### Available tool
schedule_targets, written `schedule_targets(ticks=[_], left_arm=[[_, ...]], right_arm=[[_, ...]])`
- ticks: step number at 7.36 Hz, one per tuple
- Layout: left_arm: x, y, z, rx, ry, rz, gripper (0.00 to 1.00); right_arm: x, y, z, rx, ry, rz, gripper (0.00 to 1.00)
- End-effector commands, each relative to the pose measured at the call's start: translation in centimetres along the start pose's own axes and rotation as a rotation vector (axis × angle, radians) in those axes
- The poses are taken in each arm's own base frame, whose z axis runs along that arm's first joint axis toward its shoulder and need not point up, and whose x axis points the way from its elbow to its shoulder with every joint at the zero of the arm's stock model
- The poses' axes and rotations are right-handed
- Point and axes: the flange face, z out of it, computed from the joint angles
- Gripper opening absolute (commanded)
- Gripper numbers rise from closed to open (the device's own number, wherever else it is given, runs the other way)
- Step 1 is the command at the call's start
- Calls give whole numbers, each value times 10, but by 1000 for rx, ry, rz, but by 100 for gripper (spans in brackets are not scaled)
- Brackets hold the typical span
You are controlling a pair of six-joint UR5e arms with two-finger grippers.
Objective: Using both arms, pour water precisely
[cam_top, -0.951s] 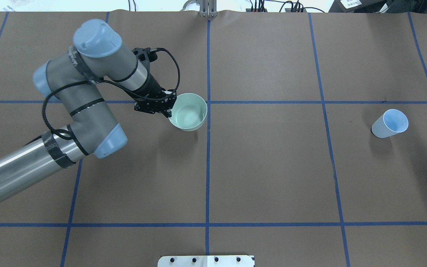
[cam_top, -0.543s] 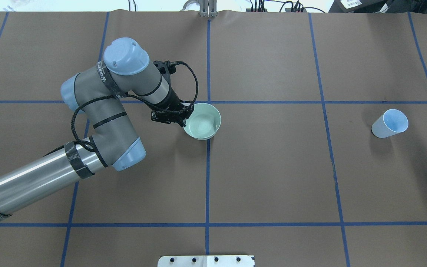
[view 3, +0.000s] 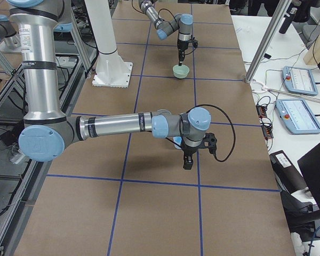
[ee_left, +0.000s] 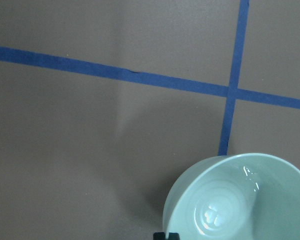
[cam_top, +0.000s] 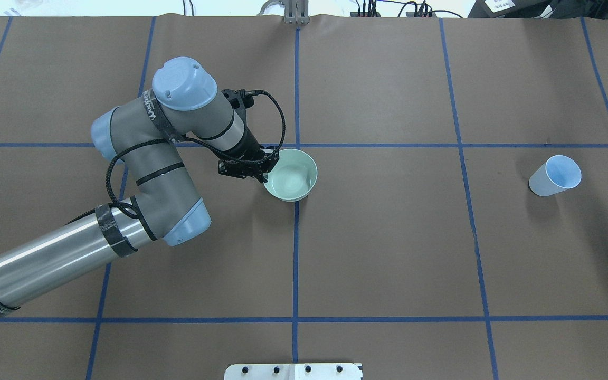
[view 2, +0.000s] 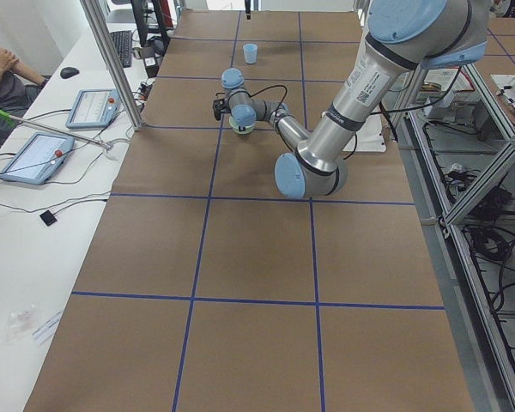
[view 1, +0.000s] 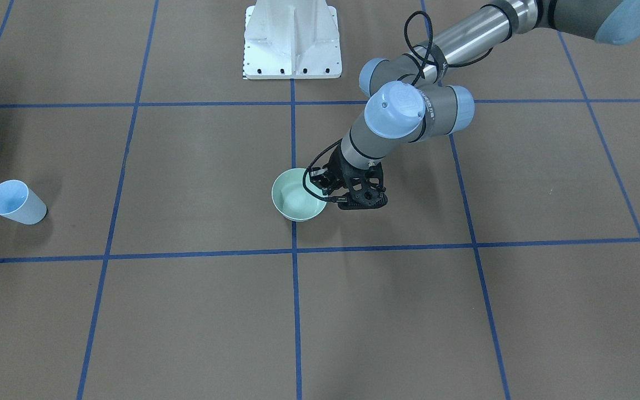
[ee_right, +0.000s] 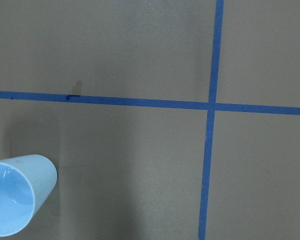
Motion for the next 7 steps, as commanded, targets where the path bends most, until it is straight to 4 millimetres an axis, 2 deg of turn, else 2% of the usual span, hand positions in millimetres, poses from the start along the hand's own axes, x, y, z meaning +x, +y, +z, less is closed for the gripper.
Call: schedule_targets(ticks=[1,4,5,7], left_arm=[[0,3,2,-4,0,1,0],[0,5,5,-8,-2,3,0],[0,7,8,-13,-4,4,6],[2,9,9,-14,-3,6,12]], right_arm=[[1,0,1,-2,1,2,99],[0,0,0,-1,1,0,99],[1,0,1,-2,1,2,99],[1,0,2,-3,2,3,99]])
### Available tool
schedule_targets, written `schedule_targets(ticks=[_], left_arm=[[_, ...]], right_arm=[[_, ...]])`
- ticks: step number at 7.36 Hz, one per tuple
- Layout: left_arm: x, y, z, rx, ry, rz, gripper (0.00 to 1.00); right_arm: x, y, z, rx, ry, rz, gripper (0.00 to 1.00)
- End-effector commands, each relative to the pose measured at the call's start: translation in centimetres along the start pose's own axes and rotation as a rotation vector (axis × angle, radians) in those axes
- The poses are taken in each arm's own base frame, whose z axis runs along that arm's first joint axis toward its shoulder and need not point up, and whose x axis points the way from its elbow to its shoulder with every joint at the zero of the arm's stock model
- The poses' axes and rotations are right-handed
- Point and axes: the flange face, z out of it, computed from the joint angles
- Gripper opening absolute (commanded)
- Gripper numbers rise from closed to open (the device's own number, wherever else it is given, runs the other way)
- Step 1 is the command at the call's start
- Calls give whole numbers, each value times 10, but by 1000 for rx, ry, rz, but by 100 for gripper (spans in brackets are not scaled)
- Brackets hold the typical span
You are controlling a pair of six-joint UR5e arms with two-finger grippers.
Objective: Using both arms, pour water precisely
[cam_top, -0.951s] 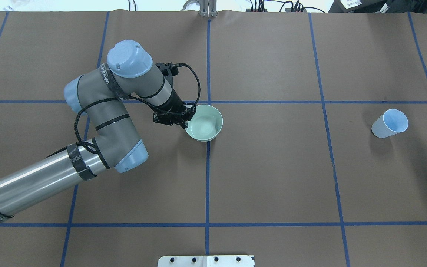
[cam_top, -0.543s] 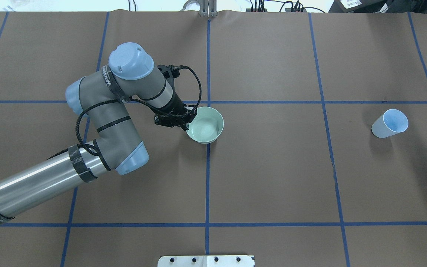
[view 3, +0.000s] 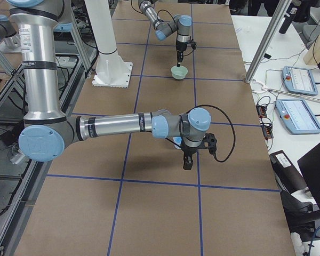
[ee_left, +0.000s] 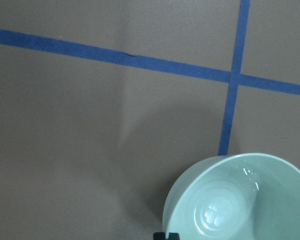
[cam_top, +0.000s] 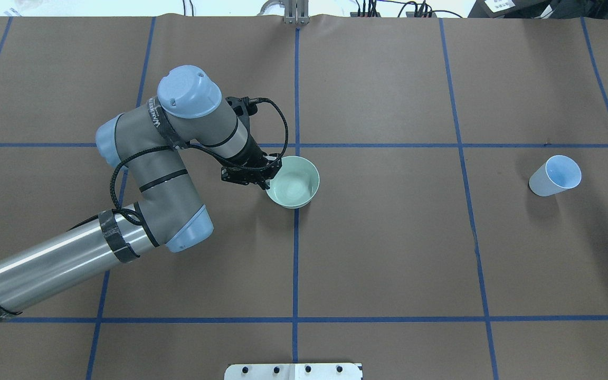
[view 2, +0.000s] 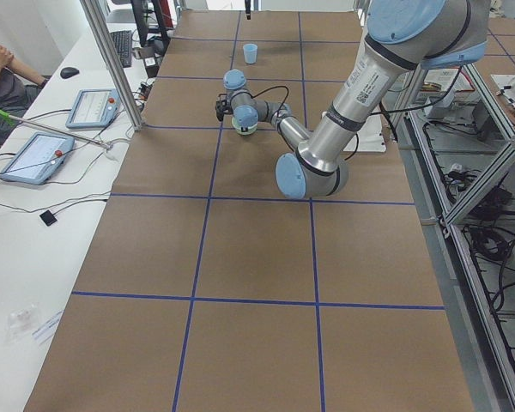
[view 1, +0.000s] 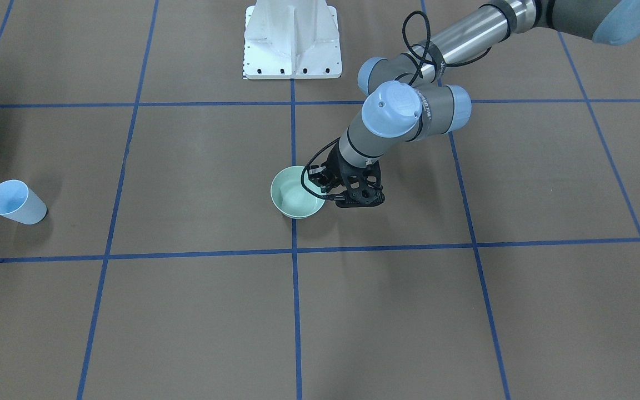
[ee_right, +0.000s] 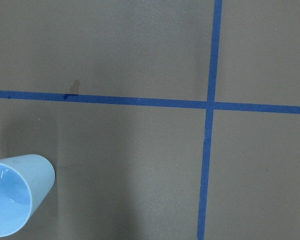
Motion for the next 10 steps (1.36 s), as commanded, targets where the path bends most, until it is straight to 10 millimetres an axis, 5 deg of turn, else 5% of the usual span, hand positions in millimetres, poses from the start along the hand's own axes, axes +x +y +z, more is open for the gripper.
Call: schedule_targets(ticks=[1,2,3,5,6,9,10], left_arm=[[2,3,2,-5,0,3,35],[2,3,2,-1,2,5,77],[5,5,1,-5,7,7,99],[14,10,-19,2,44,-7,99],[16,5,-48,30,77,-1,99],[-49,7,-87,57,88,-22,100],[-53,7,-85,59,83,-26,100]], right_arm=[[1,0,1,-2,0,2,99],[1,0,1,-2,0,2,99],[0,0,0,-1,-3,2,99],[-4,0,0,-3,-28,-4,99],[-12,-3,-3,24,-33,-39,99],[-78,0,39,83,-84,-293,99],[-95,6,42,134,-117,-291,99]])
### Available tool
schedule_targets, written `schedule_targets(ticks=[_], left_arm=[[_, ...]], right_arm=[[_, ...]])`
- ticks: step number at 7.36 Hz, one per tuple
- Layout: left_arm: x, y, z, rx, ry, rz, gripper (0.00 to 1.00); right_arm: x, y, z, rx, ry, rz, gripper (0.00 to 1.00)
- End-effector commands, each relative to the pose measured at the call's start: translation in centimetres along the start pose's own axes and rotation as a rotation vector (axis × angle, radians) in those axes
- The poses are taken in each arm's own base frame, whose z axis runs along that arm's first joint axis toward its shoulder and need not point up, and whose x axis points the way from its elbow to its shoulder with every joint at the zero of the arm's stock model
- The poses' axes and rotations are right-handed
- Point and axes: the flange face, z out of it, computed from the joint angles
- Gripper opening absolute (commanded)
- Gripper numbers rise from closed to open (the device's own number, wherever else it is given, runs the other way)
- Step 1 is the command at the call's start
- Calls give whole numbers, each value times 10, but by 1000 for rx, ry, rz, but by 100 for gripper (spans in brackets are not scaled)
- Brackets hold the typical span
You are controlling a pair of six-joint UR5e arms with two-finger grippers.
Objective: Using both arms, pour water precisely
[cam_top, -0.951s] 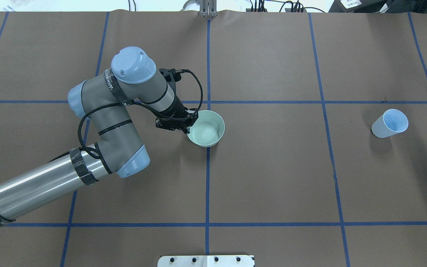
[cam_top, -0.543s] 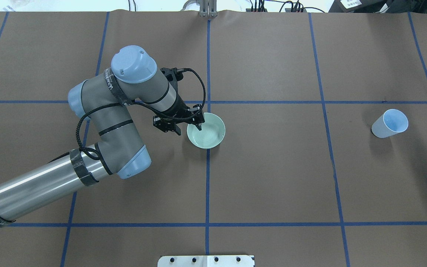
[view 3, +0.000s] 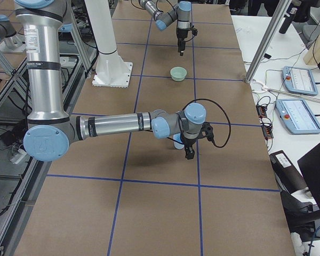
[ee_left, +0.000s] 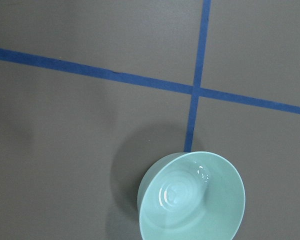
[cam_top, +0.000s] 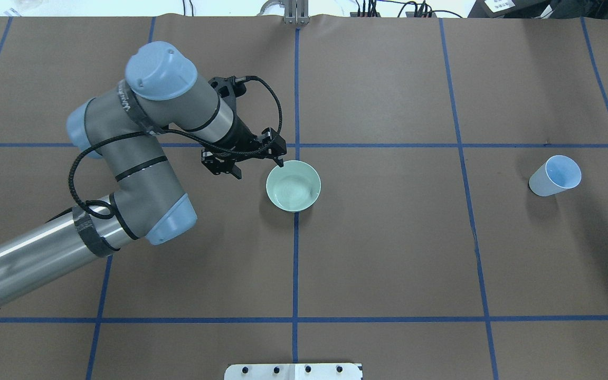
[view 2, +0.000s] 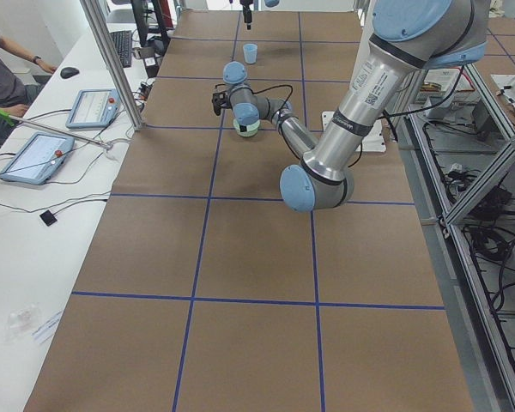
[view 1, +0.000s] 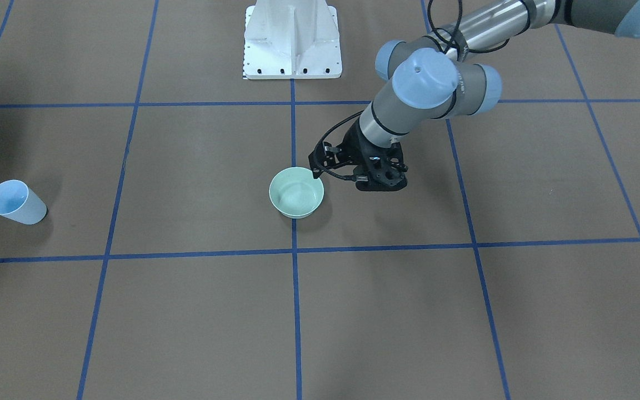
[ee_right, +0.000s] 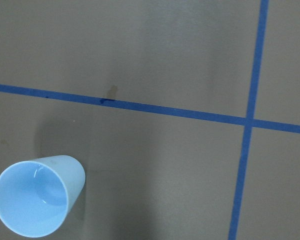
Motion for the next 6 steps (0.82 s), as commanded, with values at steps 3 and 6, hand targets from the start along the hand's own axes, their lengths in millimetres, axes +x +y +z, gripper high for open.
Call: schedule_targets(ticks=[3,6], left_arm=[[-18,-5,-11,19,-5,-12,100],[-23,-5,-8,17,-12,-16,100]], right_arm=[[-47,64,25,332,-81,-299,99],[-22,89,29,463,-19,-278,99]])
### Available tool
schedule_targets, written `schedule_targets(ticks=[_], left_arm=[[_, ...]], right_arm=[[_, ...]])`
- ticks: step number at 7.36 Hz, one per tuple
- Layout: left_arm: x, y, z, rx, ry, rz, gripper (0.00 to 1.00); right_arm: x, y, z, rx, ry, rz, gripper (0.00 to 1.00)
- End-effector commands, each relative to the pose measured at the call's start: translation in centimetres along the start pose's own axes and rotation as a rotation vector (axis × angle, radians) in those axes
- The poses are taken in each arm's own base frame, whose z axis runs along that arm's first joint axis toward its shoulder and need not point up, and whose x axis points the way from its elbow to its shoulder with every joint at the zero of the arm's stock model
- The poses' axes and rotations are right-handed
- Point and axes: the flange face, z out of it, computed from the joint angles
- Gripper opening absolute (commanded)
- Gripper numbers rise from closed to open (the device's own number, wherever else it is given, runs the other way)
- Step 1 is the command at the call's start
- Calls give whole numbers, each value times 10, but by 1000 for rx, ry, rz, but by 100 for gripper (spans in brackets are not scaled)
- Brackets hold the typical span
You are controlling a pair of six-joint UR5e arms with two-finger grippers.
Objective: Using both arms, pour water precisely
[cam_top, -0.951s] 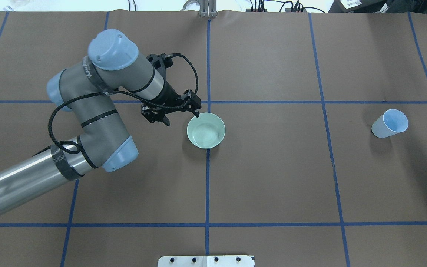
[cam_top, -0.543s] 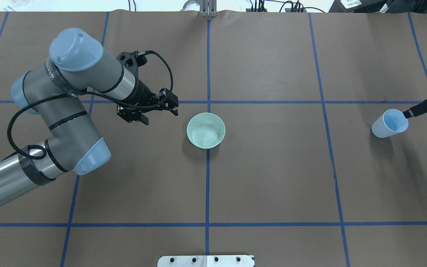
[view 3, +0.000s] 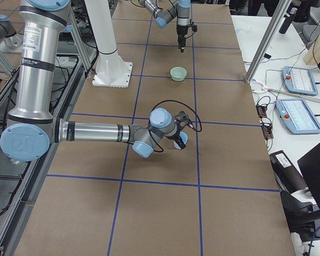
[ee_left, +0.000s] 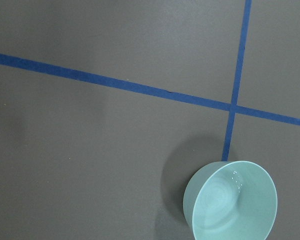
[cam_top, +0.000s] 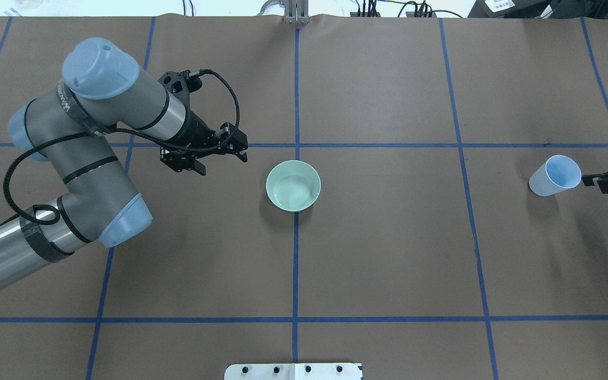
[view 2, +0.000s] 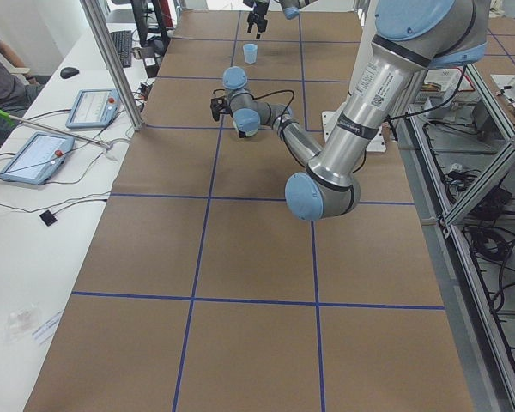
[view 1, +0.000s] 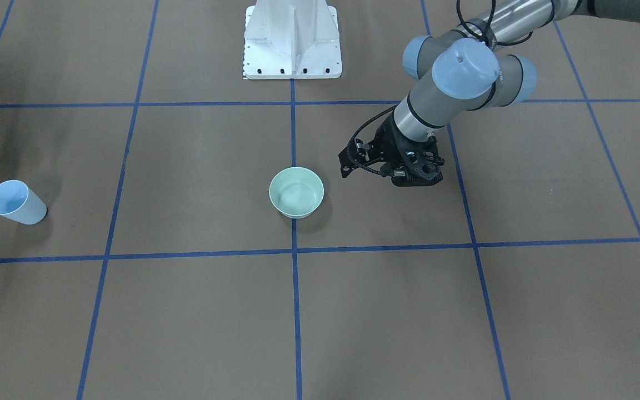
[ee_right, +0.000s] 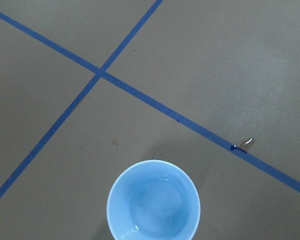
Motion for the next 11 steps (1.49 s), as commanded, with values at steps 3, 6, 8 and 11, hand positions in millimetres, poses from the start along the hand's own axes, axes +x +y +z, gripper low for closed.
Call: schedule_targets(ticks=[3,6,8,11], left_arm=[[-1,0,1,1,-2,-1,100],[2,2,-2,2,4,2,100],[1,1,-2,2,3,-3,100],[-1,2,3,-1,-4,-6,100]], right_arm=[[0,35,15,152,-45,81,99],[-2,61,31,200,-54,57,99],[-4,63,32,198,-57,51,99],[-14,63,46,203,-38,36,99]])
